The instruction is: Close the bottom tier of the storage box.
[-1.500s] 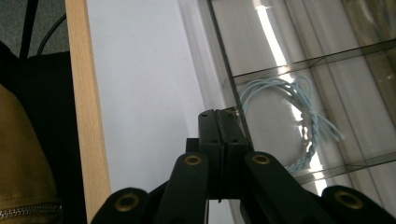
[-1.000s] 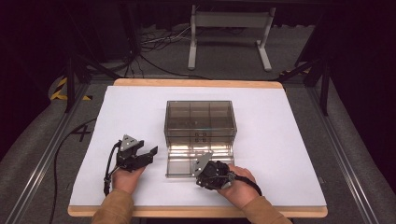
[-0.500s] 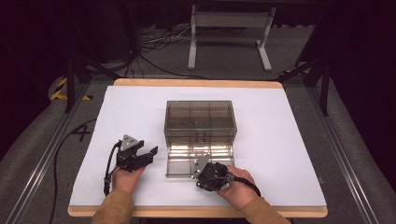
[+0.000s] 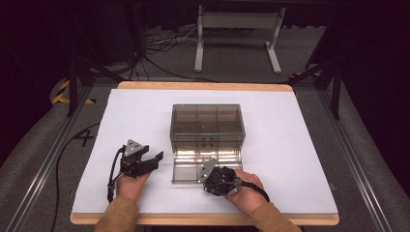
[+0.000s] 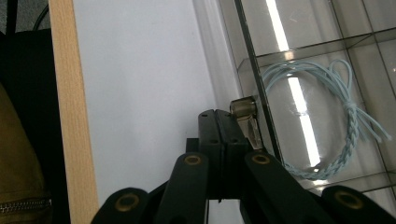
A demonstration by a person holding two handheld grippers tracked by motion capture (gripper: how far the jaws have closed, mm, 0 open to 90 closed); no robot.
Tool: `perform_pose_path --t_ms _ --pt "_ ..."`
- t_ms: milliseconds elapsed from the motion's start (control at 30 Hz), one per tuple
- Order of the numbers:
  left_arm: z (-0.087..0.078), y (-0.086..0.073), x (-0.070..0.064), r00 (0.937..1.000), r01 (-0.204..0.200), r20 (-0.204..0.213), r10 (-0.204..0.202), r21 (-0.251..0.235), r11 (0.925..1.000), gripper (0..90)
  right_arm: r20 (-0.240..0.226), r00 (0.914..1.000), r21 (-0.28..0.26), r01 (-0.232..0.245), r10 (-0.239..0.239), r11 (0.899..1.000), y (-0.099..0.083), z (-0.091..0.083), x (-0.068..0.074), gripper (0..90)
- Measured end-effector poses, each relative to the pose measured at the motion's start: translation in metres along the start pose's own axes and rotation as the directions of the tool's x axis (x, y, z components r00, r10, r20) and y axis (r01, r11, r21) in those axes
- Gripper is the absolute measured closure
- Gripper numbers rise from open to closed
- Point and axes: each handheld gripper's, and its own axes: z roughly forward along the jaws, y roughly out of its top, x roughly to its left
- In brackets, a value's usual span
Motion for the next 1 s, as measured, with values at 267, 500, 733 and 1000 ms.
perform_pose_path --t_ms 267,500,733,1000 --pt "0.000 0.000 0.000 1.0000 -0.003 -0.001 0.003 0.001 1.0000 35.9 0.010 0.9998 0.001 -0.014 0.014 1.000 0.001 0.000 -0.002 90.0" --pt "-0.002 -0.001 -0.001 1.0000 -0.001 0.001 0.001 0.000 1.0000 35.7 0.022 0.9997 -0.010 -0.013 0.013 1.000 0.002 0.002 -0.007 90.0" --pt "-0.004 -0.002 -0.001 1.0000 -0.004 0.004 0.004 -0.007 1.0000 35.5 0.033 0.9992 -0.010 -0.022 0.022 1.000 0.004 0.002 -0.011 90.0" --pt "-0.006 -0.004 0.000 1.0000 -0.001 0.006 0.001 -0.013 0.9999 35.2 0.047 0.9988 -0.001 -0.013 0.013 1.000 0.005 0.002 -0.016 90.0"
